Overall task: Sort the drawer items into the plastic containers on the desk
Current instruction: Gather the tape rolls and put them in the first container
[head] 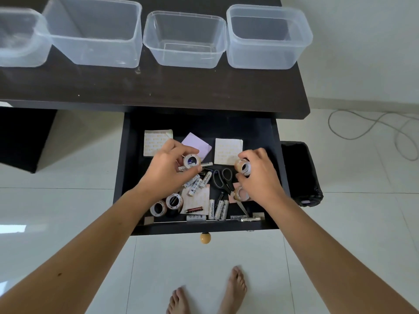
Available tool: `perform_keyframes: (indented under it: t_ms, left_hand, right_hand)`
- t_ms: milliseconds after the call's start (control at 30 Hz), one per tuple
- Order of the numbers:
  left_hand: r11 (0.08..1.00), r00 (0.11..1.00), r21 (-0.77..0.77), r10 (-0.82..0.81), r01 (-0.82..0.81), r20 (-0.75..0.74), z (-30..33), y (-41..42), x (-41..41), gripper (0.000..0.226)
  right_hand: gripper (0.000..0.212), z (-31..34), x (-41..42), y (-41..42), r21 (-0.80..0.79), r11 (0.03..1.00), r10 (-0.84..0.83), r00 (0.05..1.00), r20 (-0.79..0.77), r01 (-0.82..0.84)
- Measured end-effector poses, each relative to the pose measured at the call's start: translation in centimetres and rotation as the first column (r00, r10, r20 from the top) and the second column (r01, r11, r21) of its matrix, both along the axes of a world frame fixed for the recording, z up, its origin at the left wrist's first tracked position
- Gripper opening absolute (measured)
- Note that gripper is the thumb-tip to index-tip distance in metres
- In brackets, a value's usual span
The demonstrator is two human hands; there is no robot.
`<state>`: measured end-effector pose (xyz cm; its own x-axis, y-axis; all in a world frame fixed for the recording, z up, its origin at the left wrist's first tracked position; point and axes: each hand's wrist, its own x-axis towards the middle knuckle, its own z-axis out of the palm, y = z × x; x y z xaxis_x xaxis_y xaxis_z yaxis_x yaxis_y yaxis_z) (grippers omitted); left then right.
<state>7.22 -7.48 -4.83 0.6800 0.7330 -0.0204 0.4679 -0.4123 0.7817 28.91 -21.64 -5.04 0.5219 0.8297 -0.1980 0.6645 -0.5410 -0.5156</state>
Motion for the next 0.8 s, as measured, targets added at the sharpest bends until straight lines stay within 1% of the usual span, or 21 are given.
perform_keyframes:
  t_ms: [100, 167, 300, 400, 467, 533, 567, 600, 700, 733, 800]
  left_hand:
    - [0.996, 0.997, -0.025, 0.08, -0.08, -0.005, 0.0, 0.7, -1.3, 0.032]
    - [0.993, 0.993, -0.035, 0.111, -0.112, -0.028, -0.1, 0.8, -2.0, 0.029]
    - [0.997, 0.996, 0.024, 0.069, -0.068, -0.061, -0.6, 0.8, -2.6, 0.026]
    - [0.998, 0.995, 0.034, 0.051, -0.048, -0.085, -0.6, 1.0, -2.5, 0.025]
    - [0.999, 0.993, 0.023, 0.051, -0.049, -0.103, -0.7, 1.3, -2.3, 0.024]
    - [0.998, 0.988, 0.007, 0.066, -0.065, -0.139, -1.0, 1.7, -2.0, 0.021]
    - [0.997, 0.983, 0.003, 0.072, -0.072, -0.167, -1.2, 1.9, -1.9, 0.023]
    - [0.997, 0.978, 0.0, 0.07, -0.071, -0.195, -1.3, 2.1, -1.7, 0.03]
    - [0.998, 0.964, -0.025, 0.041, -0.049, -0.262, -1.5, 2.3, -1.5, 0.057]
    - [0.998, 0.96, -0.029, 0.039, -0.049, -0.277, -1.5, 2.5, -1.4, 0.063]
    - [0.998, 0.953, -0.029, 0.047, -0.059, -0.299, -1.6, 2.8, -1.1, 0.066]
  right_hand:
    - [0.045, -0.1, 0.1, 0.3, -0.013, 1.0, 0.027, 1.0, 0.013, -0.027]
    - [0.041, 0.0, 0.0, 0.3, 0.007, 1.0, 0.012, 1.0, -0.004, -0.012]
    - [0.039, 0.2, -0.1, 0.1, 0.098, 0.995, -0.028, 0.999, -0.027, 0.031]
    - [0.039, 0.6, -0.1, 0.1, 0.191, 0.978, -0.055, 0.991, -0.126, 0.079]
    - [0.038, 1.1, 0.0, -0.2, 0.193, 0.979, -0.018, 0.976, -0.218, 0.062]
    - [0.033, 1.7, 0.0, -0.6, 0.165, 0.986, 0.04, 0.959, -0.28, 0.008]
    - [0.03, 2.0, -0.1, -0.9, 0.149, 0.989, 0.065, 0.953, -0.295, -0.022]
    - [0.027, 2.2, -0.1, -1.1, 0.134, 0.99, 0.086, 0.947, -0.308, -0.046]
    - [0.026, 2.5, 0.1, -1.8, 0.098, 0.988, 0.143, 0.932, -0.332, -0.116]
    - [0.027, 2.6, 0.2, -2.0, 0.085, 0.986, 0.166, 0.932, -0.322, -0.146]
    - [0.027, 2.9, 0.6, -2.3, 0.057, 0.98, 0.2, 0.929, -0.312, -0.191]
